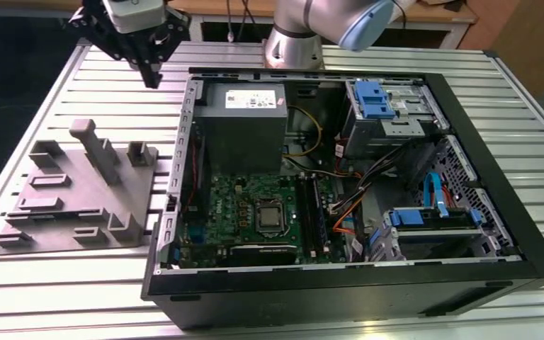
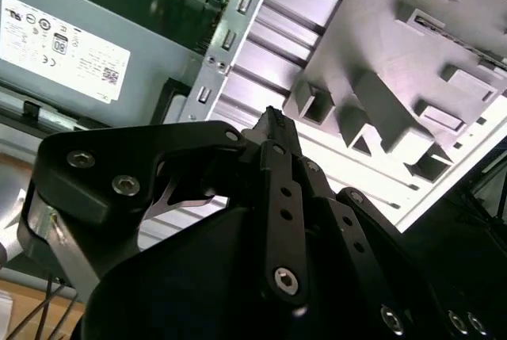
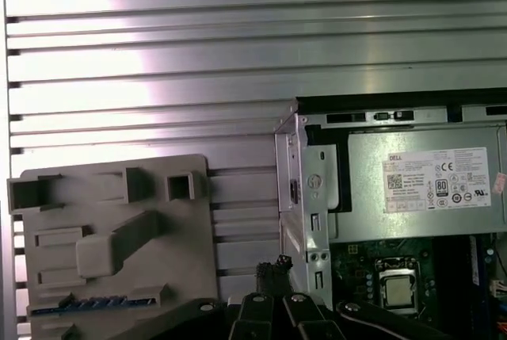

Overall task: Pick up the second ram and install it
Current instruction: 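Reach for the second ram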

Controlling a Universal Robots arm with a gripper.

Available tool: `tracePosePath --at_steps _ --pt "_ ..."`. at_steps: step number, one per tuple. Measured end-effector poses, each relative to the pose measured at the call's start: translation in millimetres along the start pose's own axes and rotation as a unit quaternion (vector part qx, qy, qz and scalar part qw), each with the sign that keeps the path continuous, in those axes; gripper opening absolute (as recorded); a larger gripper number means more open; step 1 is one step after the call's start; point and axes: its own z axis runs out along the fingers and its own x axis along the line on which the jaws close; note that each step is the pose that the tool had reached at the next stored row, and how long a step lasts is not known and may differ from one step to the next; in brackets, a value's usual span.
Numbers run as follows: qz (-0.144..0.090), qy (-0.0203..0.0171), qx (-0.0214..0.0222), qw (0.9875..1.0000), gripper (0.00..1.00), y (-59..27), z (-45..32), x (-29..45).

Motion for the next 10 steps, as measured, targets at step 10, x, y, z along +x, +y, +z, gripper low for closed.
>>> tracePosePath --at_steps 10 --pt "0.000 0.0000 0.0000 1.0000 0.10 -1.9 0.2 24.8"
